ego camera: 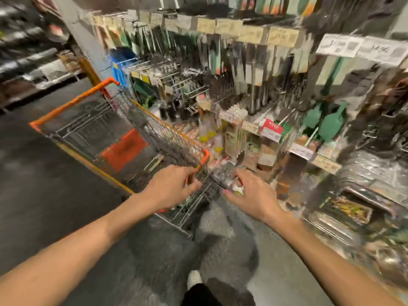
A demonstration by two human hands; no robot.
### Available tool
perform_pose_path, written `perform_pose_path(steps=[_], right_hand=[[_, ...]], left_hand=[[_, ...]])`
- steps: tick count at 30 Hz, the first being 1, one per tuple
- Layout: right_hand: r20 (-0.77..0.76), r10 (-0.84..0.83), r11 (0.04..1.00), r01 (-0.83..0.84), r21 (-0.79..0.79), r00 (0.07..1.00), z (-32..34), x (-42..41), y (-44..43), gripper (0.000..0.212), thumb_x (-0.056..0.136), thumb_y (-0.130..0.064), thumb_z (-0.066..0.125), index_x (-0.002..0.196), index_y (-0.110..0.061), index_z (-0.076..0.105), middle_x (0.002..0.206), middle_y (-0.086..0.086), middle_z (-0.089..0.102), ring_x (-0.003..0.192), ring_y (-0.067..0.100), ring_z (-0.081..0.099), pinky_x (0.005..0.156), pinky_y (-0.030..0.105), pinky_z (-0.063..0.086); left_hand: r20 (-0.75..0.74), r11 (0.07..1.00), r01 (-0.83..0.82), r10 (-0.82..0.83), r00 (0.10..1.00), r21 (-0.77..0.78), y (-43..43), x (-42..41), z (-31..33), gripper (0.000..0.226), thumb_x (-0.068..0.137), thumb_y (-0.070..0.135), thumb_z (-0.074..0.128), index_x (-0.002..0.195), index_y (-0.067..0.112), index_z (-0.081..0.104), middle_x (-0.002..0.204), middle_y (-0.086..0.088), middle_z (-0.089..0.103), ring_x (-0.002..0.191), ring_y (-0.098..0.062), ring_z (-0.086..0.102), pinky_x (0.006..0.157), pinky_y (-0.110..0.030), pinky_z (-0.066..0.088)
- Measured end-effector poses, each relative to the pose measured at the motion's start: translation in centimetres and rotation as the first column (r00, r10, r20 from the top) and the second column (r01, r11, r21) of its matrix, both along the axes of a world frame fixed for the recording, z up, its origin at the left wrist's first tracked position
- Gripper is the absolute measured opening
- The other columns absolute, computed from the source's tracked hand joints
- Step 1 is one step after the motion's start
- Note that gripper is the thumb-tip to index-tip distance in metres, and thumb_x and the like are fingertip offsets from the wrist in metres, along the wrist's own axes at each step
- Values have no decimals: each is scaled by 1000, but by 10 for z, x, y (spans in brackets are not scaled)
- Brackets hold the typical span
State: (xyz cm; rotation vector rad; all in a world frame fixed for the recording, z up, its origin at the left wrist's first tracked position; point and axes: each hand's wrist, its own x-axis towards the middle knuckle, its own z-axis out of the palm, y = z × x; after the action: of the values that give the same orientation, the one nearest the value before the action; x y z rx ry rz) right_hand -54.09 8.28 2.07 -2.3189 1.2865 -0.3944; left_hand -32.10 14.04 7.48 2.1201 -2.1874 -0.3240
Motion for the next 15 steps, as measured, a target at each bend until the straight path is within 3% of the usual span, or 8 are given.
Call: perform_pose_path(steps=[4, 6, 8, 10, 15], right_hand=[[-16, 59, 985, -56, 164, 998, -35, 72, 18, 36, 91, -45, 60, 115, -20, 52, 95, -3, 51, 93, 23, 55, 76, 35, 41], [-14, 69, 976, -64, 206, 998, -49, 98, 21, 20, 91, -39, 62, 98, -24, 49, 84, -5, 47, 85, 24, 51, 70, 35, 35], [-3, 57, 970, -54, 235, 998, -64, 132, 21, 25, 89, -32, 65, 86, -23, 43, 78, -6, 45, 83, 29, 53, 66, 32, 30], [-29, 10, 965, -2, 260, 1000, -77, 170, 18, 20, 90, -29, 66, 92, -16, 51, 83, 1, 54, 86, 29, 58, 65, 29, 28], [-98, -67, 913, 100, 395, 993, -112, 265, 2, 25, 88, -28, 65, 106, -12, 59, 98, 12, 65, 97, 31, 62, 74, 32, 43]], left_hand=[[-94, 974, -181, 195, 976, 134, 24, 71, -55, 27, 91, 48, 60, 79, 26, 51, 80, -3, 66, 86, -32, 64, 69, -39, 49], [-121, 961, -208, 232, 965, 184, 23, 99, -75, 23, 93, 44, 59, 79, 28, 50, 79, -2, 63, 84, -30, 63, 65, -37, 44], [-136, 945, -238, 272, 953, 225, 18, 136, -94, 16, 95, 38, 56, 83, 26, 54, 82, 0, 63, 85, -28, 63, 64, -34, 41], [-146, 939, -242, 282, 948, 246, 7, 175, -116, 13, 95, 35, 54, 85, 27, 55, 83, 3, 63, 87, -26, 63, 65, -32, 42], [-135, 931, -219, 267, 954, 293, -24, 267, -165, 12, 98, 32, 52, 94, 25, 60, 100, 3, 67, 99, -22, 62, 83, -41, 54]])
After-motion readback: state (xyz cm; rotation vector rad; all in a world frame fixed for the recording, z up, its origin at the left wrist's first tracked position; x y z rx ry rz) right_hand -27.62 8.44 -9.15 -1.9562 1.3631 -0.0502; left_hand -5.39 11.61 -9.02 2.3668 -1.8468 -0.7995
